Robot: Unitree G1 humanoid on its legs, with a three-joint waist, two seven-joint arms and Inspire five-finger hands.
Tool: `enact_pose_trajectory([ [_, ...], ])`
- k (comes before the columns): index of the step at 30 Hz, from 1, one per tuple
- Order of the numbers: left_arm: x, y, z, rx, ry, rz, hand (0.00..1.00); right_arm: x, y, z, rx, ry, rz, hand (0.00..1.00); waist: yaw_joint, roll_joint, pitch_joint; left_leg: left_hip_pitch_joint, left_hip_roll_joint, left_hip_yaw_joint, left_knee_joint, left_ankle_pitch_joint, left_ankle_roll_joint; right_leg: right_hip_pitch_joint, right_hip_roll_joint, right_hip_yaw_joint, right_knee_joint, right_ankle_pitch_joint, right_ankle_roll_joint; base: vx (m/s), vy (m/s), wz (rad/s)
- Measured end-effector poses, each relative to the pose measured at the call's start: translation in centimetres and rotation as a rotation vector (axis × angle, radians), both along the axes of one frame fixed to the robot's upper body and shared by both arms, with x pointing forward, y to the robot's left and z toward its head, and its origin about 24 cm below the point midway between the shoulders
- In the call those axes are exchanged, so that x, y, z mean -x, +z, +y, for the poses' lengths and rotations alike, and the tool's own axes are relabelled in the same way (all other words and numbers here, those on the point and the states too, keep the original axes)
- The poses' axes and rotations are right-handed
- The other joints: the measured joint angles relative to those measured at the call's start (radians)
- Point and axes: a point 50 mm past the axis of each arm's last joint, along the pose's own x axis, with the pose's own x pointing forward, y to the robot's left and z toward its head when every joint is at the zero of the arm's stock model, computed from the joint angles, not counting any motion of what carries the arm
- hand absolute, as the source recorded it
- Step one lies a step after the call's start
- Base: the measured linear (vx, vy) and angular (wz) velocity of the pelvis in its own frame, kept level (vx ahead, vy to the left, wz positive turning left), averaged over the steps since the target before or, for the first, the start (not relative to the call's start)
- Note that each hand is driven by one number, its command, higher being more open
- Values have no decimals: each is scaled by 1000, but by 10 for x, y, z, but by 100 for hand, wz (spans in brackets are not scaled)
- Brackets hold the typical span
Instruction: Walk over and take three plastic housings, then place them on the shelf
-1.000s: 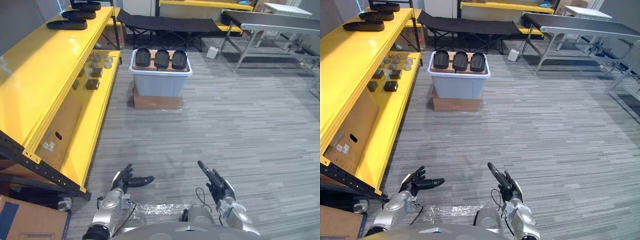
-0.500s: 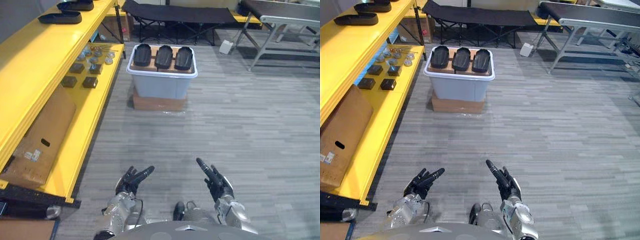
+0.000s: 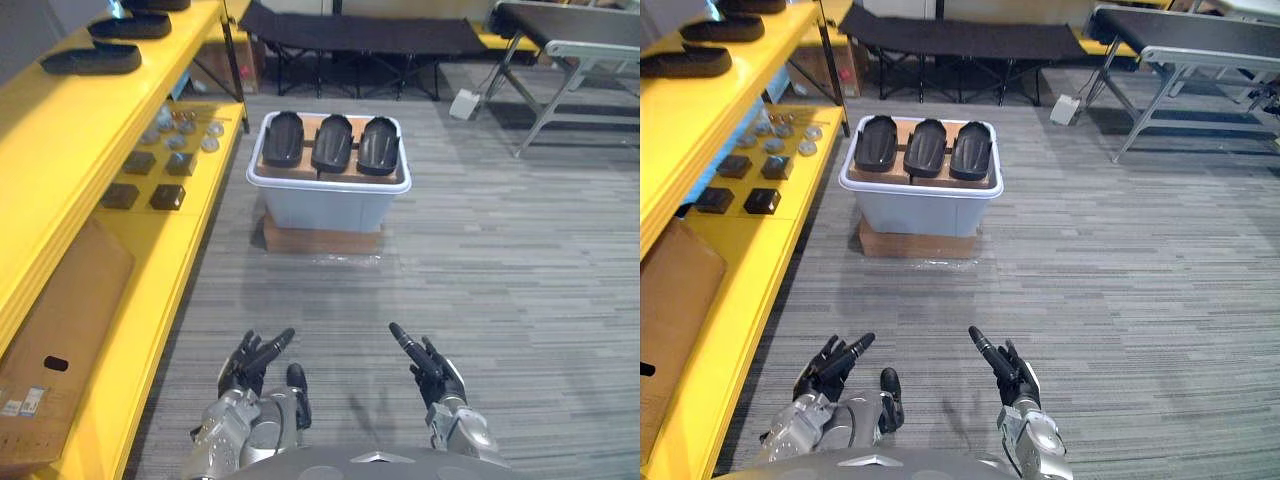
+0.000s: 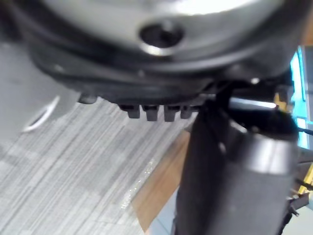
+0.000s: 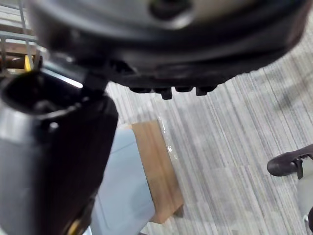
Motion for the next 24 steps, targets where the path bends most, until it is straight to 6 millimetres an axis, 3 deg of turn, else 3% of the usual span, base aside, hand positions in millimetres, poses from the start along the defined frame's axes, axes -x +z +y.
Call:
enact_pose_trajectory([
  [1, 0, 0, 0, -28, -31, 1, 100, -2, -1, 0, -1, 2, 4, 100, -8, -1, 0, 35, -18, 0, -18, -21, 13, -66, -25, 26, 168, 37, 50, 472, 307, 5],
  [2, 2, -1, -2, -54, -78, 5, 100, 1, -6, 2, -3, 5, 36, 100, -16, -12, 5, 112, -52, -2, -79, -32, 9, -178, -76, 50, 441, 127, 197, 452, 287, 14],
  [3, 2, -1, -3, -70, -106, 7, 100, 3, -9, 3, -5, 7, 52, 100, -23, -16, 5, 144, -65, -7, -104, -33, 8, -219, -89, 52, 531, 128, 198, 344, 204, 20],
  [4, 2, -1, -5, -78, -125, 9, 100, 6, -11, 4, -6, 8, 68, 100, -27, -16, 5, 173, -73, -12, -126, -33, 8, -251, -102, 44, 593, 115, 176, 276, 134, 20],
  [5, 2, -1, -7, -88, -155, 7, 100, 10, -14, 6, -1, 14, 89, 100, -30, -10, 4, 220, -79, -13, -158, -35, 2, -311, -109, 8, 629, 76, 116, 257, 117, 14],
  [6, 1, 0, -4, -108, -168, 2, 100, 9, -14, 8, 0, 22, 89, 100, -30, -5, 6, 234, -78, -12, -162, -41, -5, -331, -107, -25, 582, 38, 117, 288, 106, 14],
  [7, -4, 2, -4, -115, -181, -11, 100, 9, -13, 10, 2, 29, 82, 100, -32, -1, 6, 247, -77, -15, -159, -45, -11, -345, -101, -71, 440, -2, 107, 189, 30, 9],
  [8, -7, 4, -3, -121, -188, -18, 100, 8, -13, 11, 3, 28, 76, 100, -31, -1, 7, 252, -77, -16, -156, -47, -13, -345, -97, -89, 351, -5, 100, 258, 4, 12],
  [10, -21, 11, 0, -139, -199, -54, 100, 6, -12, 9, 14, 7, 66, 100, -30, 9, 12, 258, -70, -30, -135, -77, -31, -350, -82, -114, 60, 30, 83, 245, -36, 10],
  [13, -28, 16, -2, -134, -200, -84, 100, 3, -10, 8, 14, -7, 43, 100, -28, 42, 20, 262, -5, -43, -26, -178, -36, -362, -78, -127, -71, 150, 80, 157, -92, -1],
  [15, -28, 16, -4, -105, -182, -90, 100, 8, -10, 9, 8, -6, 41, 100, -30, 43, 20, 275, 22, -56, 22, -222, -59, -361, -81, -137, -85, 201, 67, 174, -175, 12],
  [17, -27, 16, -6, -100, -183, -88, 100, 12, -12, 12, -6, -7, 44, 100, -31, 16, 4, 271, 36, -82, 51, -252, -85, -358, -82, -144, -96, 222, 58, 237, -253, 28],
  [19, -24, 14, -9, -92, -184, -79, 100, 16, -14, 19, -28, -18, 52, 100, -25, -29, -23, 249, 47, -111, 92, -291, -127, -322, -65, -169, -136, 225, 44, 302, -320, 29],
  [20, -24, 12, -11, -85, -182, -70, 100, 15, -13, 19, -26, -21, 50, 100, -24, -29, -25, 245, 58, -116, 107, -303, -137, -319, -57, -173, -146, 262, 37, 317, -338, 18],
  [22, -11, 4, -23, -45, -154, -16, 100, 15, -10, 12, -6, -56, 40, 100, -18, 20, -44, 265, 131, -123, 134, -324, -199, -302, 2, -198, -134, 243, 14, 398, -320, 1],
  [23, -9, 2, -23, -41, -143, -3, 100, 13, -9, 10, -1, -66, 32, 100, -19, 36, -44, 227, 151, -143, 218, -311, -190, -292, 18, -205, -133, 225, 8, 404, -300, 6],
  [24, -3, -4, -28, -27, -137, 35, 100, 11, -8, 6, 5, -80, 40, 100, -24, 49, -40, 142, 199, -175, 416, -252, -186, -261, 39, -216, -143, 211, -10, 268, -225, 11],
])
